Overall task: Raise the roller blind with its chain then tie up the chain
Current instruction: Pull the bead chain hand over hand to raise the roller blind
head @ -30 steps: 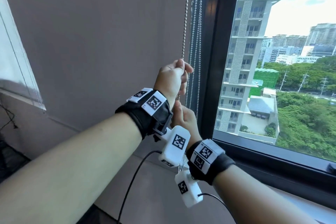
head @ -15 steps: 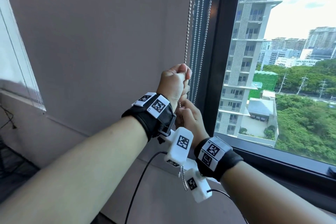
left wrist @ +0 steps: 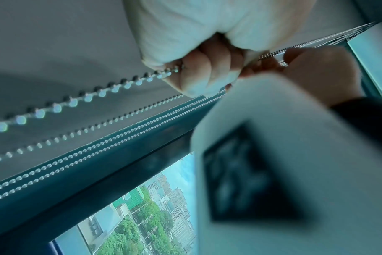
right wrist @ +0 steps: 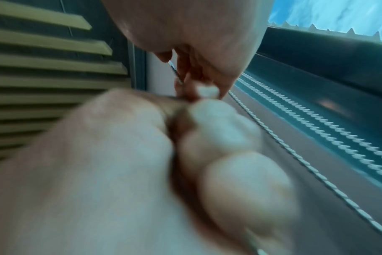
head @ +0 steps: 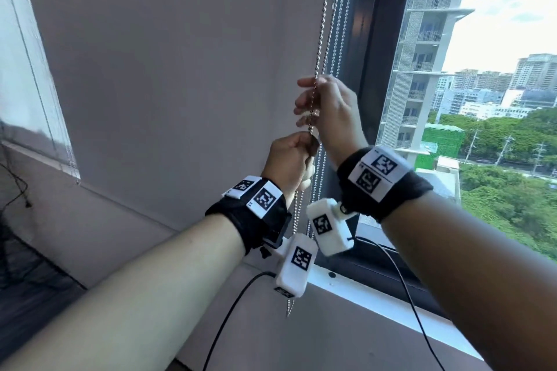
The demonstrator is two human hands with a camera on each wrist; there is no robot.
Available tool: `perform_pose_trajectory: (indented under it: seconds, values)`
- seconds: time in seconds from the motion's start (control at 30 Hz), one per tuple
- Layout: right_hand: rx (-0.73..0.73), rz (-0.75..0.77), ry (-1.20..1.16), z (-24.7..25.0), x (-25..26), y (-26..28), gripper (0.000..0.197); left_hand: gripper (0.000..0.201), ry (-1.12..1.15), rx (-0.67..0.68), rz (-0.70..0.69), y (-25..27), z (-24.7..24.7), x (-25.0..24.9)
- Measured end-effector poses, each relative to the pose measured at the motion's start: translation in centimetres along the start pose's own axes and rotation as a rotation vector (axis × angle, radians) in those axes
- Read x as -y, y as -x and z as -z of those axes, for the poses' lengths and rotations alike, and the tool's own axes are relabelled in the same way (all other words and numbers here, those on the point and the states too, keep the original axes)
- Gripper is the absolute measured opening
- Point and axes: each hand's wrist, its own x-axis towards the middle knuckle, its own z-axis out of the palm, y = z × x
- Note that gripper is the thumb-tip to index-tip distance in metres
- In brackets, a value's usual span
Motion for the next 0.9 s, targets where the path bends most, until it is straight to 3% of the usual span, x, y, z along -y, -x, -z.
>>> perform_pose_trajectory:
  seconds: [0.27,0.6,0.77,0.9]
  values:
    - [0.015,-0.224,-0.141,-1.9,2.8,-0.6,0.048,0.038,0.097,-0.020,0.055,0.4,-0.4,0.2]
    - [-0.008,-0.232,-0.108,-1.9,1.3,1.7,0.046,0.036,0.041,0.023,0.093,2.2,0.3,1.8]
    - [-0.020,-0.212,-0.109,-1.4,0.5,2.7,0.045,0.048,-0.010,0.042,0.109,2.8,0.7,3.0]
    - [-0.025,-0.189,-0.101,-0.8,-0.8,3.3,0.046,0.026,0.006,0.011,0.097,2.6,1.0,3.0]
